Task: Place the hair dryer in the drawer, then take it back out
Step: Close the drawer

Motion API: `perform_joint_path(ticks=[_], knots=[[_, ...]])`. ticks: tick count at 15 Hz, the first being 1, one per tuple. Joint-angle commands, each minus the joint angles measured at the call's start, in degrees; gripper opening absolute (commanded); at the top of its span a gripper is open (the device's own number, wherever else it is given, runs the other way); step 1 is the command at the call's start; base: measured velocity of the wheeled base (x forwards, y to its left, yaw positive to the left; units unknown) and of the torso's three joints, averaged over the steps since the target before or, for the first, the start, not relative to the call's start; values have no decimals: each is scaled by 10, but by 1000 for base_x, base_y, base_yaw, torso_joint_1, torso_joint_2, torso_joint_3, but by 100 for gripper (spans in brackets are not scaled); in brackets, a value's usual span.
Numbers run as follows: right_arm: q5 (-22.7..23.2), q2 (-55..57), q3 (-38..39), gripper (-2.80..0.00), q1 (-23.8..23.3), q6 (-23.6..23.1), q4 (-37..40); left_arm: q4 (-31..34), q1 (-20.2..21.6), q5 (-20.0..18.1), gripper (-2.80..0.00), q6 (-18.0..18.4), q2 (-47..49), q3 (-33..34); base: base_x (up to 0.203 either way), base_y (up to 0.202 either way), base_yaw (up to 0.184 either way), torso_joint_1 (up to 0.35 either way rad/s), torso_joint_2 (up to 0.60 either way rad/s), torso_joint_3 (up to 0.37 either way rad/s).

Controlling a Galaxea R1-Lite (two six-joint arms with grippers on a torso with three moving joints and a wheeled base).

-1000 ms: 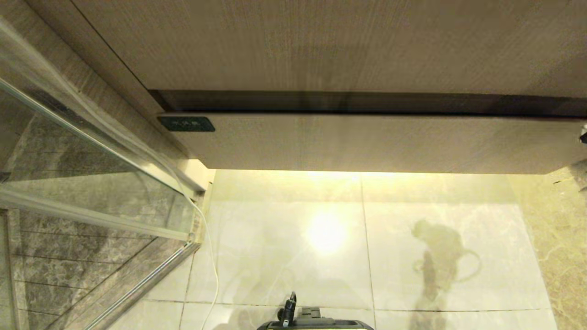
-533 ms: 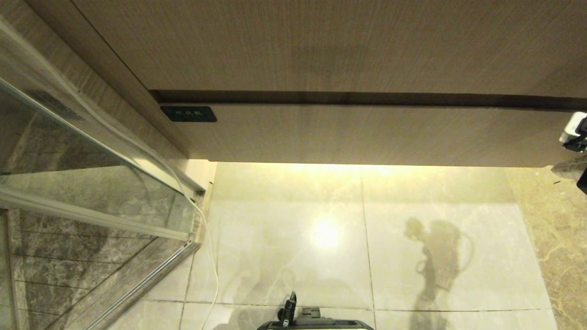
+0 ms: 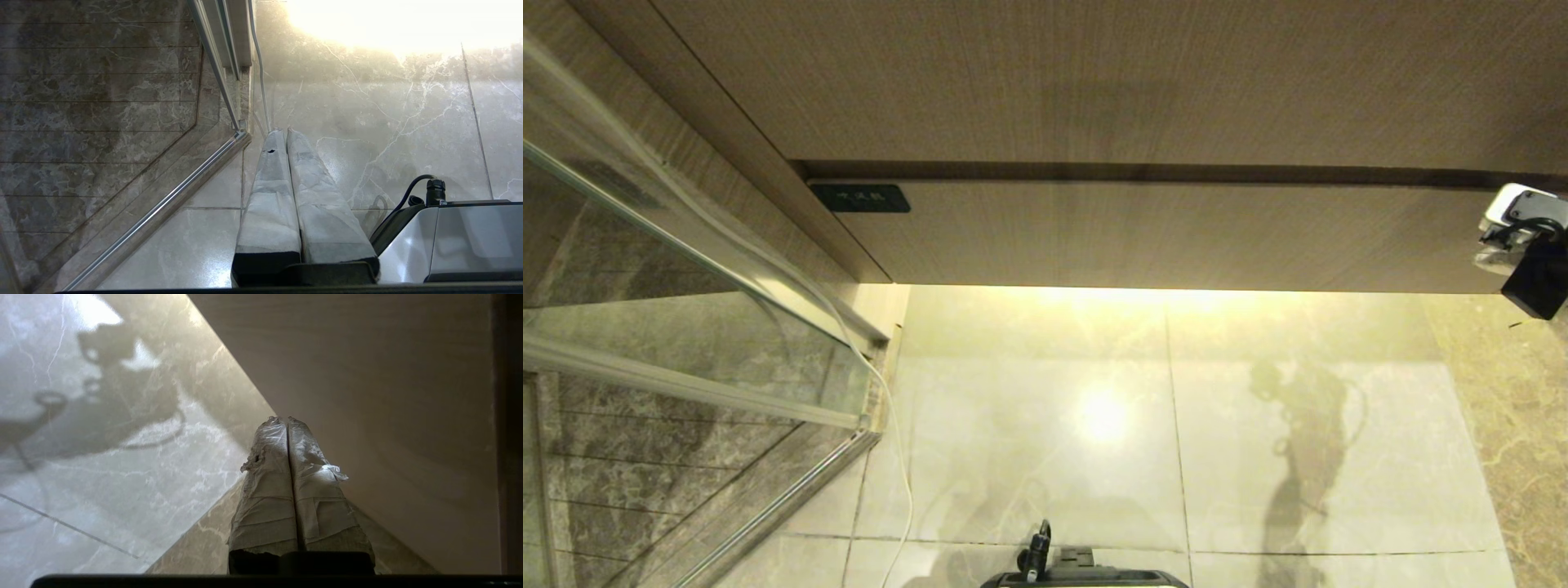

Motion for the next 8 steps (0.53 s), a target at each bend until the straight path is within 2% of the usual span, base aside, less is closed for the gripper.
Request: perform_joint_path(ticks=[1,3,8], knots=[[11,20,-14,-280,0,-3,0,0,0,0,-280,0,0,0,0,0,0,0,0,0],[29,23,-17,-280,0,-3,-7,0,-1,0,-280,0,0,0,0,0,0,0,0,0],[30,15,-8,-280,0,-3,-4,0,0,0,-280,0,0,1,0,0,0,0,0,0]])
